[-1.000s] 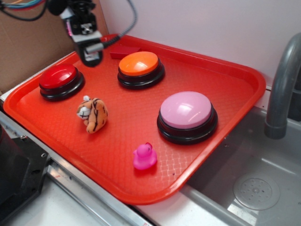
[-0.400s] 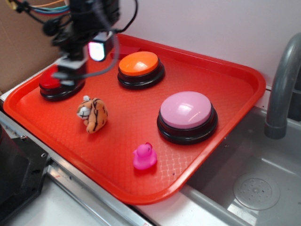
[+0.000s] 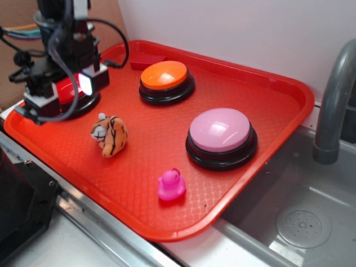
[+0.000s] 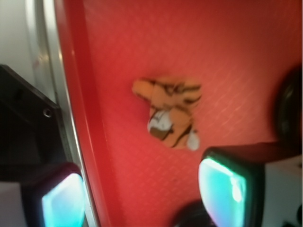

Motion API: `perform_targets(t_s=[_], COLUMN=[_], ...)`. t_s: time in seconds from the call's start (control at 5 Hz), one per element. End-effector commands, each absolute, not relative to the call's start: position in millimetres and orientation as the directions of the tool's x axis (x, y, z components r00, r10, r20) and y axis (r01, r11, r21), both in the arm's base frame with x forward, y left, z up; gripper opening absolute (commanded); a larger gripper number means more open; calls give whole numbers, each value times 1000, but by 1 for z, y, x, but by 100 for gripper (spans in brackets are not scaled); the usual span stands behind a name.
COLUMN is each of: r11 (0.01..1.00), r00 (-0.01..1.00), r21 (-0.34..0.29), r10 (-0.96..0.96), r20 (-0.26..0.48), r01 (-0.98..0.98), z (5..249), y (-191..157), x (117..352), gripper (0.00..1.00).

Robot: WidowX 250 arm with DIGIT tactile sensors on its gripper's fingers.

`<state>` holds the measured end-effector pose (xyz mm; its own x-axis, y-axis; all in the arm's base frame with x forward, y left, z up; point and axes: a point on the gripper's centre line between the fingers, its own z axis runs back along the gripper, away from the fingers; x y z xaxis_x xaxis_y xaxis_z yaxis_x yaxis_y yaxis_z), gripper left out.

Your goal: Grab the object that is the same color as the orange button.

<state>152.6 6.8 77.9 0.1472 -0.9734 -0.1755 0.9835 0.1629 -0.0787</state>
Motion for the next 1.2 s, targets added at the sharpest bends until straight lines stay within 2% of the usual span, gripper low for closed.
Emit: perform_targets(t_s=[0.0, 0.2, 0.4, 0.8, 1.0], r11=[282, 265, 254, 332, 449], r00=[261, 249, 237, 319, 439], r21=[-82, -80, -81, -66, -56], r10=[-944, -953, -955, -935, -888], r20=[-203, -173, -180, -153, -132], r01=[956, 961, 964, 941, 892], z=[49, 42, 36, 28, 24], y=[9, 0, -11, -20, -28], x=[171, 182, 189, 202, 203], gripper=[100, 100, 100, 100, 0])
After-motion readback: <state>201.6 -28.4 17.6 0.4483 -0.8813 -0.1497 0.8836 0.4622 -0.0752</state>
